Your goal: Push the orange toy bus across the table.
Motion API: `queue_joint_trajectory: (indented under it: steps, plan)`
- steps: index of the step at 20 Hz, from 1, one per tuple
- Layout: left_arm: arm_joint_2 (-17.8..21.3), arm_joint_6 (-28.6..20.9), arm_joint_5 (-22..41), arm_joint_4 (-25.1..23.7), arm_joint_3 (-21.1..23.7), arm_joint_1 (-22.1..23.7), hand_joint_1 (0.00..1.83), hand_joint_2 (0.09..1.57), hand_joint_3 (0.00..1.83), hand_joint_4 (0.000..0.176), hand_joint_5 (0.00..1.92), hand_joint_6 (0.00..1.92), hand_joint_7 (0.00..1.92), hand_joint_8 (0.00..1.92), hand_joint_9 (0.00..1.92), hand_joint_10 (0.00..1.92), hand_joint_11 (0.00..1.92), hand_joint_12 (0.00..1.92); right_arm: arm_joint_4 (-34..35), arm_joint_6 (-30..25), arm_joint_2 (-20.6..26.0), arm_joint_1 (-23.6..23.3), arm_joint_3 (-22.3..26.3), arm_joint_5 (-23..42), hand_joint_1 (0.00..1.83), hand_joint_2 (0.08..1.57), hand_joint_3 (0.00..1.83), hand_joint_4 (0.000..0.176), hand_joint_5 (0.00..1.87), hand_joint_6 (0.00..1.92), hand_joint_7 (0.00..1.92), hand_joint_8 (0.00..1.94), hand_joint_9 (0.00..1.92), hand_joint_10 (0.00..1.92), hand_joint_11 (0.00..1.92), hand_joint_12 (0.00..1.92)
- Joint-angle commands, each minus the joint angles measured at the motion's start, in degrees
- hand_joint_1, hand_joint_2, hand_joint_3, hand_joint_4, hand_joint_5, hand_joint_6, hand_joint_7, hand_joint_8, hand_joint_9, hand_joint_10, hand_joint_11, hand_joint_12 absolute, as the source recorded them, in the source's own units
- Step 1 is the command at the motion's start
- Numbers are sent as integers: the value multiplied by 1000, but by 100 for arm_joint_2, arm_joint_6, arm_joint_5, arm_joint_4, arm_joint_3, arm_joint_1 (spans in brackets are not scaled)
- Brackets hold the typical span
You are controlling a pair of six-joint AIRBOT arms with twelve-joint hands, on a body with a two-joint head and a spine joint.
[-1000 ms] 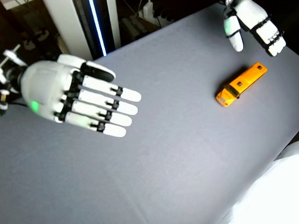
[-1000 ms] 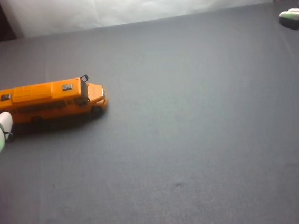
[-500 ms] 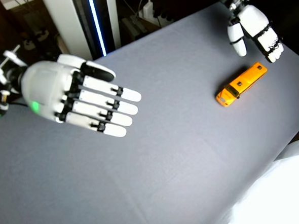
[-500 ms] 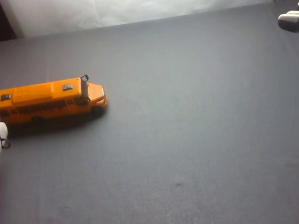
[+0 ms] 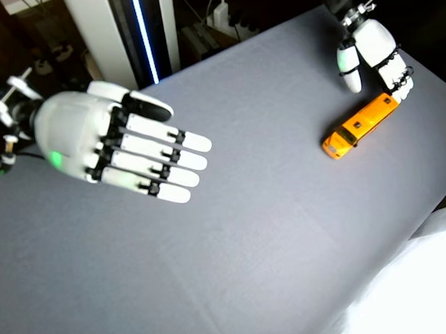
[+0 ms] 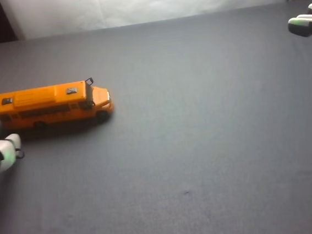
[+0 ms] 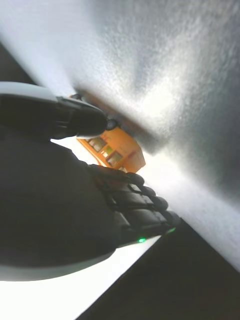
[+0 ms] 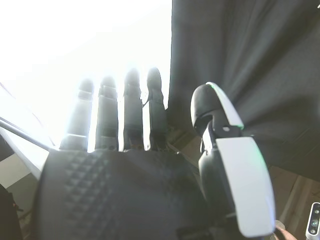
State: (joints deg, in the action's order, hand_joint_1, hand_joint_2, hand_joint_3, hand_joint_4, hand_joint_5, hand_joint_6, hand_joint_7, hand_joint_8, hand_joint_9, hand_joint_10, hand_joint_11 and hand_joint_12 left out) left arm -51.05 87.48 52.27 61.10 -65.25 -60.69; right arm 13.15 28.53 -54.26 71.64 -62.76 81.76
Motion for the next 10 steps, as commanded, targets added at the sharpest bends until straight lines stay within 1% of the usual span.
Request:
queue_joint_trajectory:
  steps: [1, 2, 4, 5, 6, 7, 9, 10]
  plan:
    - [-47, 54, 401, -166, -46, 74, 0, 1571, 108, 0, 12, 4, 0, 0, 0, 0, 0, 0, 57, -45, -5, -76, -28, 702, 375, 1362, 0, 39, 427, 4, 388, 3, 217, 2, 60, 140]
    - [-67, 57, 383, -154, -64, 84, 0, 1571, 107, 0, 7, 2, 0, 0, 0, 0, 0, 0, 56, -53, -5, -76, -31, 702, 363, 1363, 0, 38, 421, 1, 372, 0, 208, 0, 54, 137]
    - [-91, 58, 359, -152, -75, 92, 0, 1571, 85, 0, 11, 3, 0, 0, 0, 0, 0, 0, 54, -62, -5, -76, -37, 702, 383, 1370, 1, 23, 423, 1, 372, 1, 213, 2, 60, 139]
    - [-100, 58, 351, -191, -67, 100, 0, 1571, 107, 0, 0, 0, 0, 0, 0, 0, 0, 0, 54, -62, -5, -76, -37, 702, 386, 1369, 1, 25, 426, 2, 375, 2, 216, 3, 67, 141]
    - [-108, 58, 347, -248, -50, 109, 0, 1571, 124, 0, 0, 0, 0, 0, 0, 0, 0, 0, 54, -62, -5, -75, -36, 702, 392, 1370, 1, 16, 432, 4, 394, 8, 231, 8, 81, 146]
    - [-115, 58, 339, -318, -30, 123, 0, 1571, 124, 0, 0, 0, 0, 0, 0, 0, 0, 0, 53, -62, -6, -75, -36, 702, 392, 1370, 1, 16, 432, 4, 394, 8, 231, 8, 81, 146]
    - [-159, 58, 312, -590, 47, 193, 0, 1571, 122, 0, 2, 0, 0, 0, 0, 0, 0, 0, 53, -62, -8, -75, -36, 702, 402, 1367, 0, 25, 432, 3, 383, 1, 216, 0, 62, 137]
    - [-196, 58, 303, -746, 79, 244, 0, 1571, 149, 0, 0, 0, 0, 0, 0, 0, 0, 0, 53, -62, -8, -75, -36, 702, 400, 1364, 0, 17, 432, 2, 386, 2, 220, 2, 66, 139]
